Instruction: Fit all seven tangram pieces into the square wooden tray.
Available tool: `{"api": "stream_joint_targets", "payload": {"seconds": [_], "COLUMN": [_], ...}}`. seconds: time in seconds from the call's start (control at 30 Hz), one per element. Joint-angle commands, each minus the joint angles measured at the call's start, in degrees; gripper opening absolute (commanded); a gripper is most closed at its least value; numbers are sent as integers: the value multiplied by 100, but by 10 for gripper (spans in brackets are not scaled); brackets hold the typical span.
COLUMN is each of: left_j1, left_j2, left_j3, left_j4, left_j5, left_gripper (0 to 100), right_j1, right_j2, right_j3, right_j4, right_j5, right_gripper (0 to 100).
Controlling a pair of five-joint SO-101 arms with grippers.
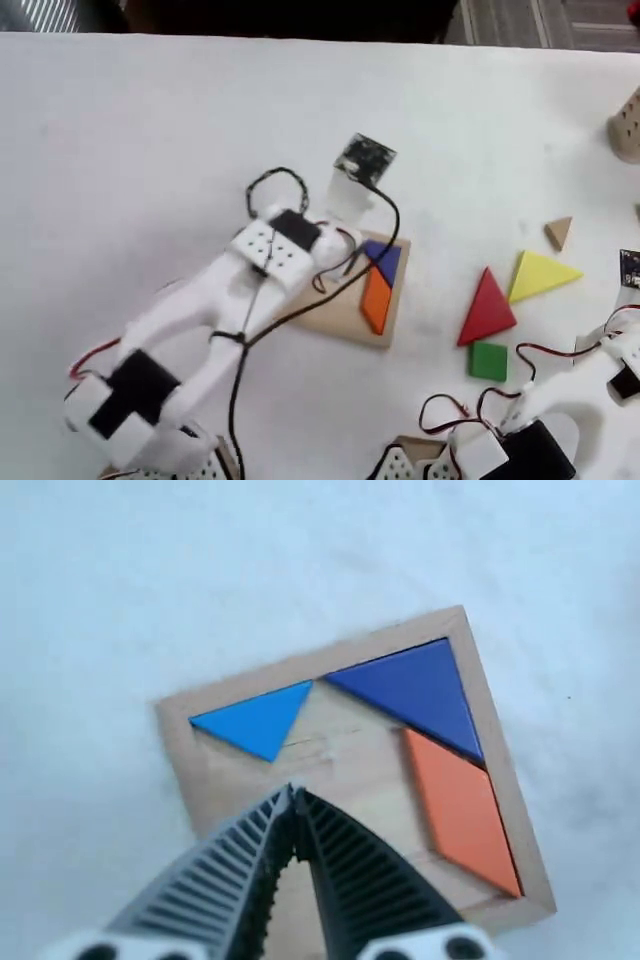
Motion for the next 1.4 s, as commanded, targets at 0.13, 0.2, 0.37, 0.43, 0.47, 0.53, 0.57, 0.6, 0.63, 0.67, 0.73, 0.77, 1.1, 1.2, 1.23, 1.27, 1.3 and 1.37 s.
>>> {"api": "stream_joint_targets", "payload": {"seconds": [0.13,0.2,0.37,0.43,0.47,0.53,0.57,0.6,0.63,0.67,0.73,0.77,1.1,1.2,1.23,1.27,1.3,1.37], "left_j1": [-1596,-2000,-2343,-2325,-2325,-2325,-2334,-2343,-2343,-2352,-2360,-2360,-2378,-2378,-2378,-2378,-2378,-2378], "left_j2": [-1138,-1138,-1130,-1121,-1112,-1112,-1103,-1042,-954,-840,-576,-435,312,312,321,330,330,338], "left_j3": [1222,1248,1240,1240,1248,1275,1284,1284,1248,1213,1011,897,308,299,299,299,299,299], "left_j4": [-2004,-2277,-2330,-2330,-2330,-2330,-2330,-2330,-2330,-2330,-2303,-2286,-2277,-2286,-2295,-2295,-2295,-2303], "left_j5": [0,0,0,0,0,0,0,0,0,0,0,0,0,0,0,0,0,0], "left_gripper": [24,24,24,26,37,91,130,168,201,225,230,221,188,188,188,189,189,189], "right_j1": [-470,-655,-1314,-1587,-1719,-1956,-2062,-2158,-2255,-2343,-2492,-2536,-2677,-2677,-2677,-2686,-2686,-2686], "right_j2": [-22,-22,-22,-22,-22,-22,-13,-13,-13,-13,-13,-13,1534,2343,2607,2853,3099,3609], "right_j3": [-941,-1169,-1512,-1635,-1705,-1864,-1943,-2004,-2057,-2110,-2207,-2259,-3473,-4070,-4281,-4492,-4703,-5134], "right_j4": [532,971,1314,1314,1305,1305,1305,1305,1305,1305,1305,1305,1341,1305,1305,1305,1297,1297], "right_j5": [-1064,-1275,-2075,-2470,-2681,-3059,-3226,-3376,-3534,-3666,-3868,-3956,-4105,-4114,-4114,-4114,-4114,-4114], "right_gripper": [30,68,110,111,112,112,113,113,113,113,113,113,170,169,169,169,169,170]}}
